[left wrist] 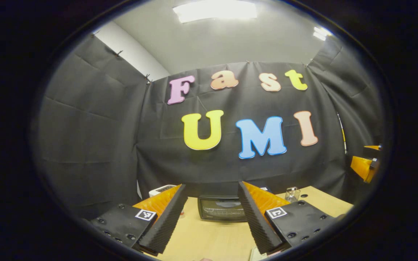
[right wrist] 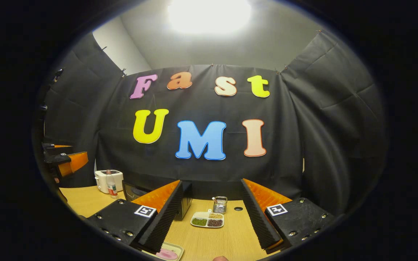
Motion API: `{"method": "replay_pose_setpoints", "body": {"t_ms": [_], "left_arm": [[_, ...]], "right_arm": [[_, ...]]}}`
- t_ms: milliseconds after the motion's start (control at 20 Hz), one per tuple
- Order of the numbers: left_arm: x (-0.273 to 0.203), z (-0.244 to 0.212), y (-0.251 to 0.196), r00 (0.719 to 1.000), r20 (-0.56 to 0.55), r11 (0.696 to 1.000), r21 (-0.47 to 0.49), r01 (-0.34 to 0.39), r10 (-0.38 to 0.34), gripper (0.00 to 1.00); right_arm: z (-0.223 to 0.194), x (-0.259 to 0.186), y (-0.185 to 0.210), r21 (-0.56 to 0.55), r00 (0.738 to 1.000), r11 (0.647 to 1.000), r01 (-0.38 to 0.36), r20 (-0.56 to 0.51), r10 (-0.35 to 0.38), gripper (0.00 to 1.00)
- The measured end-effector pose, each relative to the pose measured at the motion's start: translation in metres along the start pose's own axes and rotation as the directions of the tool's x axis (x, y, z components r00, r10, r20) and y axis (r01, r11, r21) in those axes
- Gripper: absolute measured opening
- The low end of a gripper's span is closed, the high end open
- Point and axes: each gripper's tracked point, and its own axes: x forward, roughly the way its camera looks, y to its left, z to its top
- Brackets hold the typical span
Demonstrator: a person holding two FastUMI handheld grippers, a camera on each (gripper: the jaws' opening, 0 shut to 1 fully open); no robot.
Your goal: Open the electric oven with the left hand, put the food in, and close the electric oven.
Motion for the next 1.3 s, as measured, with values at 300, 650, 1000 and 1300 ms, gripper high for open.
{"method": "replay_pose_setpoints", "body": {"t_ms": [300,650,1000,1300], "left_arm": [[0.017,-0.009,-0.025,1.000,-0.008,1.000,0.010,-0.005,0.005,0.98],[0.095,-0.042,-0.044,0.997,-0.047,0.998,-0.015,0.068,-0.069,0.99],[0.185,-0.095,-0.049,0.981,-0.114,0.987,-0.024,0.156,-0.158,0.99],[0.243,-0.151,-0.059,0.960,-0.185,0.977,-0.025,0.210,-0.211,0.91]], "right_arm": [[-0.003,-0.004,-0.006,0.017,0.999,0.999,-0.048,0.018,0.048,0.95],[-0.008,-0.001,-0.009,0.020,1.000,1.000,0.011,-0.009,-0.010,0.95],[-0.012,0.004,-0.005,0.021,0.987,0.988,0.155,-0.043,-0.154,0.95],[-0.026,0.006,-0.002,-0.012,0.965,0.969,0.245,-0.090,-0.245,0.95]]}}
